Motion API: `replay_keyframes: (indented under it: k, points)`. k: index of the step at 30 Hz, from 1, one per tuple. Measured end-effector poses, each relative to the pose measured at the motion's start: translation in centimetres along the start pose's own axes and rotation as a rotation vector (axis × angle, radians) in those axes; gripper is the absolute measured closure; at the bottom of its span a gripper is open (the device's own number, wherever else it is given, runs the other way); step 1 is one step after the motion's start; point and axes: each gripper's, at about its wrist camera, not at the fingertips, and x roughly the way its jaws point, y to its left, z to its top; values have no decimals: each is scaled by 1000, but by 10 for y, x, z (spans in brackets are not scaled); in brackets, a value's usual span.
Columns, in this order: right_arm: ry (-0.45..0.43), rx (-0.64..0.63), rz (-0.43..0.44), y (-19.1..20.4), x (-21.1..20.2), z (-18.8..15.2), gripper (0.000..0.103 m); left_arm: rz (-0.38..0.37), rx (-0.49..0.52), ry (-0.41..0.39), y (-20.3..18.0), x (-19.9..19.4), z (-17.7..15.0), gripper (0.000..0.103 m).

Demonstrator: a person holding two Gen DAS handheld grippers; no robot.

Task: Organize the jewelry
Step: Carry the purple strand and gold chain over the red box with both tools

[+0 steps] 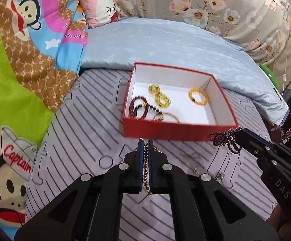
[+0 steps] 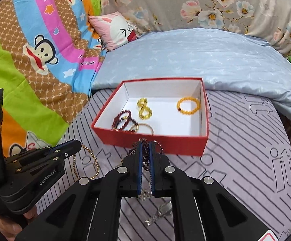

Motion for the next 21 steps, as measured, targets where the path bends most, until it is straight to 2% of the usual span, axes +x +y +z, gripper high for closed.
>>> replay_keyframes:
  k: [9, 21]
  points:
    - [-8, 16, -41, -20, 29, 39, 97, 5, 10, -57, -11, 18, 54, 100]
    - [8, 11, -62, -32, 67, 61, 97, 24, 25, -23, -22, 68, 79, 100]
